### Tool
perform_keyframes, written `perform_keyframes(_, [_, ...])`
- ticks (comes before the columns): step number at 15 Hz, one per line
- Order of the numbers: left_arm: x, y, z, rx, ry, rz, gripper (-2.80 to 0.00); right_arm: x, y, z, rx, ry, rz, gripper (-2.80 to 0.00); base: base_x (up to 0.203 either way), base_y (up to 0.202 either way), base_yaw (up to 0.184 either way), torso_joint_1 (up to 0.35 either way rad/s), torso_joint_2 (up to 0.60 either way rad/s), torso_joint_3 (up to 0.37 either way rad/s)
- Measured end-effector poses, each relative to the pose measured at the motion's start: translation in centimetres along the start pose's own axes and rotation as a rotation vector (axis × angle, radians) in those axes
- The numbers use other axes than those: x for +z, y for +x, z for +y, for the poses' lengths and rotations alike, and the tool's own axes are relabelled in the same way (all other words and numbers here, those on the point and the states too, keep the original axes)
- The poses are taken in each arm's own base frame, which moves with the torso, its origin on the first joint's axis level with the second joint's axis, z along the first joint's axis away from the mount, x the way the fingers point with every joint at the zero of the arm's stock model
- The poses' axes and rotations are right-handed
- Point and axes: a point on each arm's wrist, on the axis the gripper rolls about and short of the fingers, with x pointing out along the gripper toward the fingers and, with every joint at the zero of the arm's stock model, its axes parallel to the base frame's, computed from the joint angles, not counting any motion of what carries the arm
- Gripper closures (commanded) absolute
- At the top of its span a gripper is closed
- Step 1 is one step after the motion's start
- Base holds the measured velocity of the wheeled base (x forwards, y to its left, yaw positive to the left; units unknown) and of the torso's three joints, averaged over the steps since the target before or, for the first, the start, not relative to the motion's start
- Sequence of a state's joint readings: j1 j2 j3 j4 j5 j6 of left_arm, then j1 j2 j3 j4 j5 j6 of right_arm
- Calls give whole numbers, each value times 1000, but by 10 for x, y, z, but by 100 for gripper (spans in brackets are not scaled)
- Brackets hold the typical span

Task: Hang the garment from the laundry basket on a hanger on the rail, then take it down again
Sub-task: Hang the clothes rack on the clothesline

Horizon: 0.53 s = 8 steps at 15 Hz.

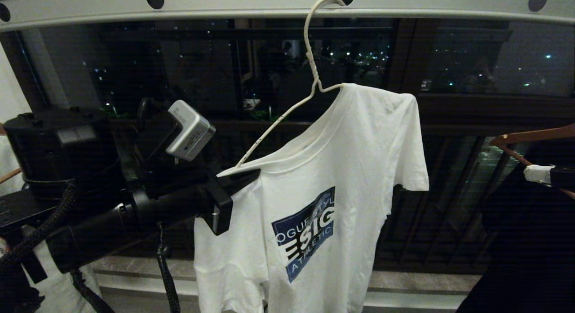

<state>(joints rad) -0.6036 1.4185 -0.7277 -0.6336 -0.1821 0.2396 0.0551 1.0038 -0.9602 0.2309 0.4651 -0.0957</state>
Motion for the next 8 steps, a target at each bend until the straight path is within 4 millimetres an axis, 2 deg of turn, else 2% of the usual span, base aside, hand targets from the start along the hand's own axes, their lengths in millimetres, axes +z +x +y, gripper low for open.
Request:
perform_keyframes(5, [-2,5,-4,-12,-3,12,0,-1,0,0,0,0,2,0,0,0,0,0,0,0])
perform_keyframes(6, [-3,5,-4,-12,-5,13,-280,-1,0,0,0,0,2,0,0,0,0,0,0,0])
perform_keyframes(8, [-3,5,-4,-13,-6,14,-280,-1,0,0,0,0,2,0,0,0,0,0,0,0])
